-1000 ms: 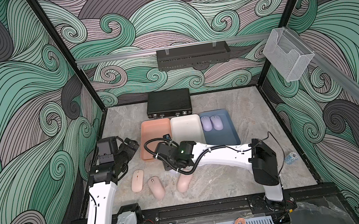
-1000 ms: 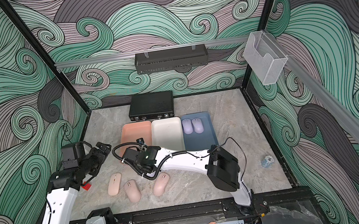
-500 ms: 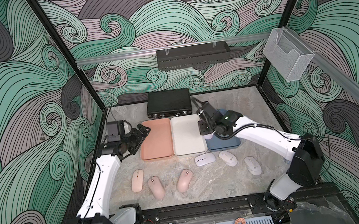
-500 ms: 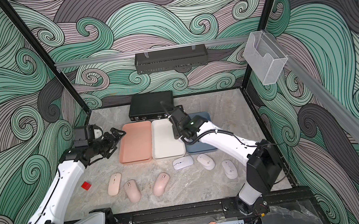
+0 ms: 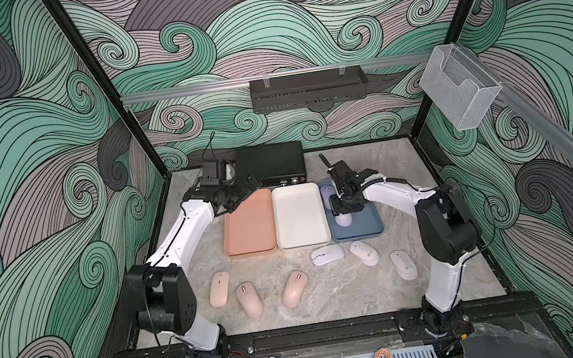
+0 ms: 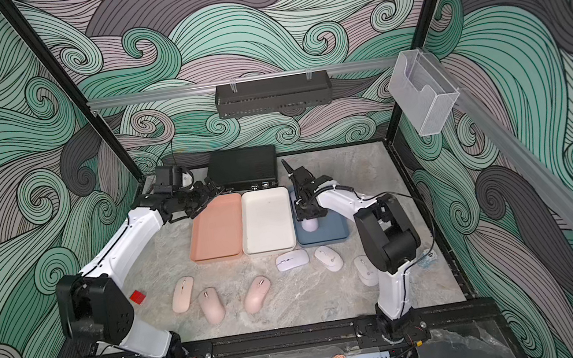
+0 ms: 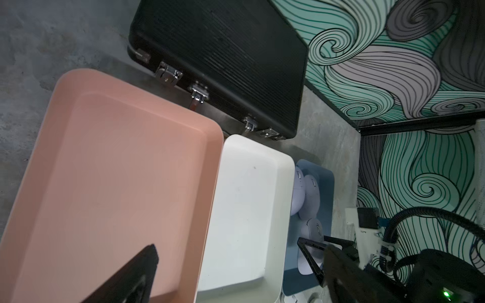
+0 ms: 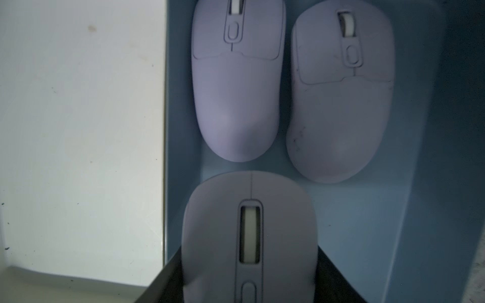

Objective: Place the mice by color into the storage box
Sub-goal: Place the mouse in the storage box.

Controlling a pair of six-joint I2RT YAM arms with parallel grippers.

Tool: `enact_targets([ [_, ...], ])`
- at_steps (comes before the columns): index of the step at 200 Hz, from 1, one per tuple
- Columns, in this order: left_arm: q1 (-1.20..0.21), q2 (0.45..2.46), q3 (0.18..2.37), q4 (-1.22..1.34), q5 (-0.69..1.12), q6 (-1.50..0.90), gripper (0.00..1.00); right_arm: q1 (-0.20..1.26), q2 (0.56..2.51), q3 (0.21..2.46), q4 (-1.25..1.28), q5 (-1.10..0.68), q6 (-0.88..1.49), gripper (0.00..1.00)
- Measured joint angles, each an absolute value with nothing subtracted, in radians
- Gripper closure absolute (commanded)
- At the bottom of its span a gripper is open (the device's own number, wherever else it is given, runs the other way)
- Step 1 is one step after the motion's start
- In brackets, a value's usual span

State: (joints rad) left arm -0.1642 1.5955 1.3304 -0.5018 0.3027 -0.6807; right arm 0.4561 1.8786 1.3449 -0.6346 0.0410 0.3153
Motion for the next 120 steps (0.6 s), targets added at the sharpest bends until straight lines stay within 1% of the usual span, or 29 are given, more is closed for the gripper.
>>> enact_targets([
  [37, -0.103, 1.602, 1.313, -0.508, 0.337, -0.684, 0.04, 0.459, 1.883, 1.312, -0.603, 0.000, 0.325, 0.44],
  [64, -0.101, 1.596, 1.312, -0.508, 0.358, -0.686, 0.06, 0.462, 1.900, 1.300, -0.579, -0.010, 0.332, 0.43],
  [120, -0.103, 1.560, 1.284, -0.495, 0.378, -0.692, 0.07, 0.462, 1.942, 1.283, -0.554, -0.027, 0.347, 0.41],
])
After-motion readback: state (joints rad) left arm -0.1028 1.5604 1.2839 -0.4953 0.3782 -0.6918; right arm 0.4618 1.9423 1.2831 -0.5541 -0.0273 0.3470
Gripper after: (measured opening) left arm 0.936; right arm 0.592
